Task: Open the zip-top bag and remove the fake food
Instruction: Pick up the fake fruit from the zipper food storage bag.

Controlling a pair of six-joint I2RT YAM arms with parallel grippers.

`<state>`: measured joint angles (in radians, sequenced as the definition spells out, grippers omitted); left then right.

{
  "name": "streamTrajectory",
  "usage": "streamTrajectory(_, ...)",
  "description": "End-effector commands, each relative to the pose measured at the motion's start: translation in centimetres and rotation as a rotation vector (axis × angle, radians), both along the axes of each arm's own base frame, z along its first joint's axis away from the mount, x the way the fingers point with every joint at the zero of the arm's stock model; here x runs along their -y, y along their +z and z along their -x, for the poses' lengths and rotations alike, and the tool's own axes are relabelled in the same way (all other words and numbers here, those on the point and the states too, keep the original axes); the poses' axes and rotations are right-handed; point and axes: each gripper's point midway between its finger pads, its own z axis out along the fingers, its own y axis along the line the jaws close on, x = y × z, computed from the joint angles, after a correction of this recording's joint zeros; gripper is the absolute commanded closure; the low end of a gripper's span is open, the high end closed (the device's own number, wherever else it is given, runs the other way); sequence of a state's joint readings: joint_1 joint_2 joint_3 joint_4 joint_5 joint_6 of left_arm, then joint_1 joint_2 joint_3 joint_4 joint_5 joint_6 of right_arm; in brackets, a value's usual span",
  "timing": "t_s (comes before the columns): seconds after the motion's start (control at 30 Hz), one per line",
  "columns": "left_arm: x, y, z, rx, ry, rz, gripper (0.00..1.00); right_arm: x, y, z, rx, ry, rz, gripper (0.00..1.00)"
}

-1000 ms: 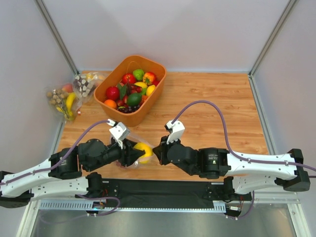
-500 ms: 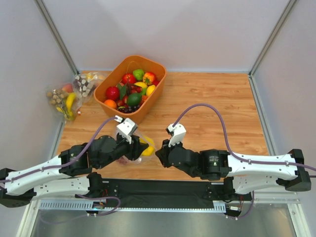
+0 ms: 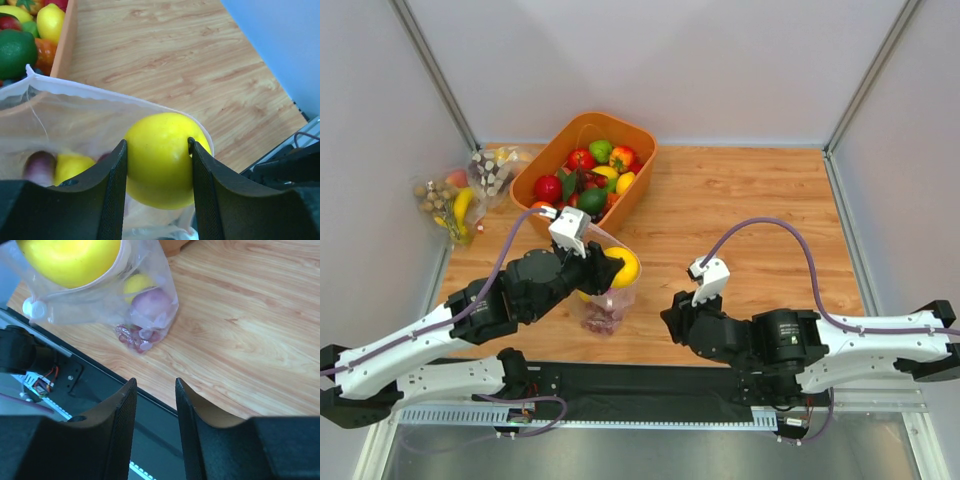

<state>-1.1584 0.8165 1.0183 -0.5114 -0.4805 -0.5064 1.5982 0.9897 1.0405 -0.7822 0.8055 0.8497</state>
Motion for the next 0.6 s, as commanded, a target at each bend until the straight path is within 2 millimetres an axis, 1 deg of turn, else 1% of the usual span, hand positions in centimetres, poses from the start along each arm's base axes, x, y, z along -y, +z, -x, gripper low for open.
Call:
streamTrajectory(0.0, 0.9, 1.6, -0.6, -0.026, 0.036, 0.120, 1.00, 1.1, 0.0, -0.6, 0.048, -0.055, 0.014, 0.61)
streamTrajectory(0.07, 1.1, 0.9, -0.7, -0.059, 0.052, 0.135, 1.00, 0.6, 0.3, -0.4, 0.078, -0.040, 0.023, 0.60)
streamTrajectory(0.17, 1.6, 0.2, -0.6, -0.082, 0.043, 0.153, 1.00, -0.9, 0.3, 0.1, 0.095, -0.009, 0.015, 0.60)
streamTrajectory(0.23, 1.8, 0.1, -0.5, -0.090, 0.033, 0.155, 1.00, -1.8, -0.1, 0.2, 0.091, -0.001, 0.013, 0.60)
streamTrajectory(0.3, 2.0, 0.3, -0.3, -0.091, 0.015, 0.150, 1.00, -2.2, -0.3, 0.3, 0.090, 0.001, 0.009, 0.60)
streamTrajectory(0.43, 1.3, 2.2, 0.0, -0.066, 0.002, 0.148, 1.00, -2.6, -0.5, 0.4, 0.092, 0.003, 0.004, 0.60)
streamTrajectory(0.5, 0.8, 3.4, 0.3, -0.048, -0.008, 0.158, 1.00, -2.3, -0.4, 0.2, 0.097, -0.006, 0.000, 0.60)
streamTrajectory(0.57, 0.5, 3.9, 0.4, -0.042, -0.011, 0.159, 1.00, -1.9, -0.1, -0.1, 0.110, -0.023, -0.011, 0.60)
